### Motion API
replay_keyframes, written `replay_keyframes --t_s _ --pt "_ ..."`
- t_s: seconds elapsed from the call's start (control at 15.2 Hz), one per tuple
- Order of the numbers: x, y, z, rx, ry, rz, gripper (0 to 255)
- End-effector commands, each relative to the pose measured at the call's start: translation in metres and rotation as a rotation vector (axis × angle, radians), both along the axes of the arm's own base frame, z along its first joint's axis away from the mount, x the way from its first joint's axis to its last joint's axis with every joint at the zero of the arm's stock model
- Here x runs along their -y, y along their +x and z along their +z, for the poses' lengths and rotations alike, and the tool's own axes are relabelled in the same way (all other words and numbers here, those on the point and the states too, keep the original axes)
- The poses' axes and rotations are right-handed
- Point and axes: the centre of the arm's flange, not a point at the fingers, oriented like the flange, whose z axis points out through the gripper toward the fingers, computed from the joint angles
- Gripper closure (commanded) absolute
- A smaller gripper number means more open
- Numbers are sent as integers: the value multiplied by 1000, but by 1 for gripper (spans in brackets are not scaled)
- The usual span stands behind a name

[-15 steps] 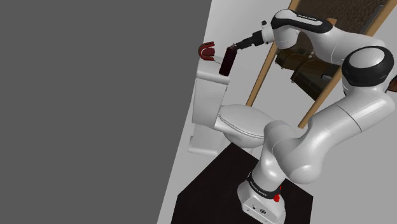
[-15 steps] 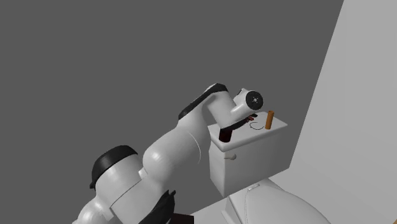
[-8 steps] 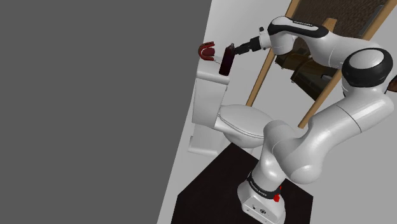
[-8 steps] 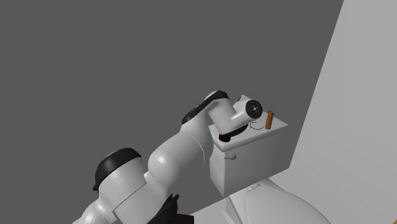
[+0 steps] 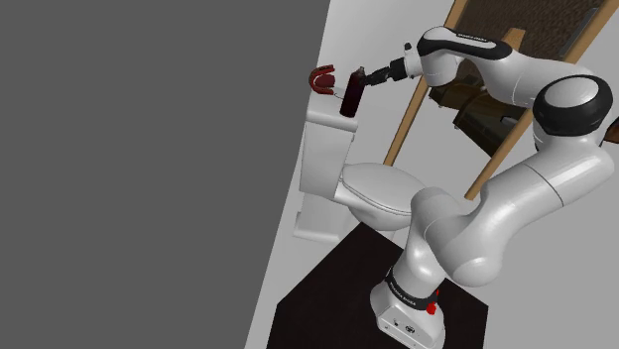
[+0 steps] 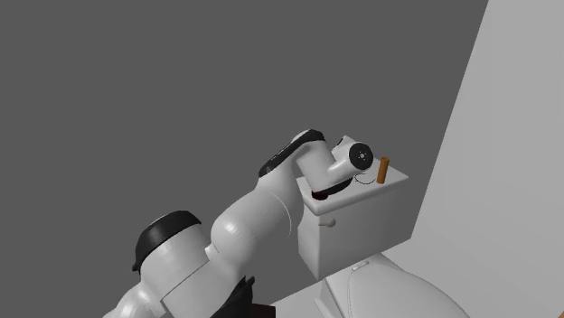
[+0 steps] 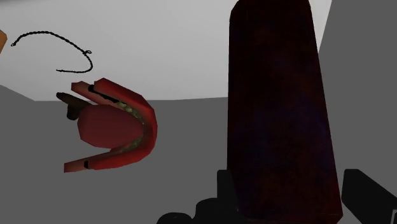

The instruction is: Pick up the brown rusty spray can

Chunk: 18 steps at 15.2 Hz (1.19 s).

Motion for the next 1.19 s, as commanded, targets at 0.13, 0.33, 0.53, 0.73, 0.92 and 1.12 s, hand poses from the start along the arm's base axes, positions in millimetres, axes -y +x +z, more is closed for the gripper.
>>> replay_keyframes --t_s 0.13,0.33,0.53,0.73,0.92,1.12 --pt "-1 0 -1 -3 1 1 255" --pt "-1 0 15 -3 1 2 255" --pt "-1 0 30 -3 1 1 255" --pt "-1 0 46 -3 1 1 255" --pt "-1 0 62 -3 1 1 255" --pt "-1 0 78 -3 1 1 255"
